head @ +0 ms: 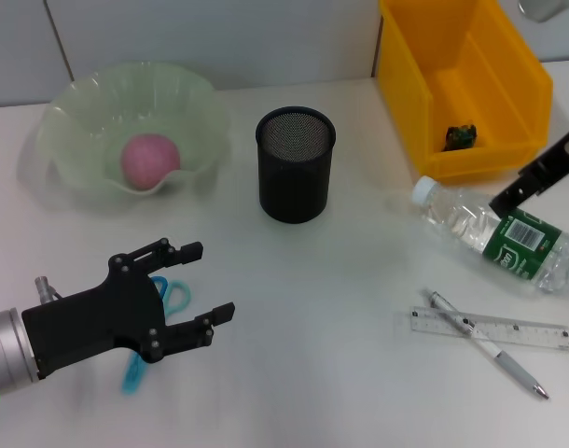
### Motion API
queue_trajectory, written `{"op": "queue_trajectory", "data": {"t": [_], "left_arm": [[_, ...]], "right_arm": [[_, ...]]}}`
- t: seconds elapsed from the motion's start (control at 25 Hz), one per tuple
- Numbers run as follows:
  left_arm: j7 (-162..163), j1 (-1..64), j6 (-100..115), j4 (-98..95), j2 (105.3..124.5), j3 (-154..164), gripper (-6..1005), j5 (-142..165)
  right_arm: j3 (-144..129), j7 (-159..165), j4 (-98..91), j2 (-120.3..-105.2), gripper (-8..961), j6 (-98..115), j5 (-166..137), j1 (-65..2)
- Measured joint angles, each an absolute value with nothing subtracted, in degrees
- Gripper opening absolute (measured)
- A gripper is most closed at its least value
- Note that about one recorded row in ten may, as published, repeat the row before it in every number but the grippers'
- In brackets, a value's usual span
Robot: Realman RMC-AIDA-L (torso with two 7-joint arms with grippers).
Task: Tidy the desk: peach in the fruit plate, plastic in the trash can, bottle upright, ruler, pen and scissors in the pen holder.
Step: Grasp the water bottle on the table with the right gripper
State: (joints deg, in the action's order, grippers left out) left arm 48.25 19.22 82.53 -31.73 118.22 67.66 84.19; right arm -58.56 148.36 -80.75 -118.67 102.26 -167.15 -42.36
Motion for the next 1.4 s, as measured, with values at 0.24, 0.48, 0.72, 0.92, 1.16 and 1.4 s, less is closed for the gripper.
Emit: {"op": "queue_trajectory", "data": {"t": [0.24, 0.48, 0.72, 0.92, 1.16, 1.4], "left_arm": [[48.2, 19.4, 82.5, -31.6, 118.22, 67.7, 759, 84.2], [48.2, 19.4, 82.5, -31.6, 118.21, 67.7, 758, 84.2], [48.3, 19.2, 82.5, -31.6, 118.21, 67.7, 756, 84.2], [48.3, 19.2, 82.5, -31.5, 118.18, 67.6, 755, 84.2], [48.3, 19.2, 82.5, -31.5, 118.12, 67.5, 754, 84.2], [48.3, 19.4, 82.5, -31.4, 118.15, 67.5, 753, 84.2]], "right_arm": [[-59.7, 148.2, -78.7, -118.37, 847, 102.6, -167.2, -41.5], [-60.4, 147.2, -74.8, -117.13, 847, 101.6, -167.3, -42.0], [-62.1, 143.5, -74.1, -116.78, 846, 99.6, -167.3, -42.0], [-65.0, 143.3, -73.7, -116.19, 846, 97.1, -167.3, -41.2], [-65.5, 143.2, -71.6, -116.03, 846, 94.1, -167.3, -40.8], [-65.5, 143.2, -67.6, -116.13, 845, 90.7, -167.3, -41.0]]}}
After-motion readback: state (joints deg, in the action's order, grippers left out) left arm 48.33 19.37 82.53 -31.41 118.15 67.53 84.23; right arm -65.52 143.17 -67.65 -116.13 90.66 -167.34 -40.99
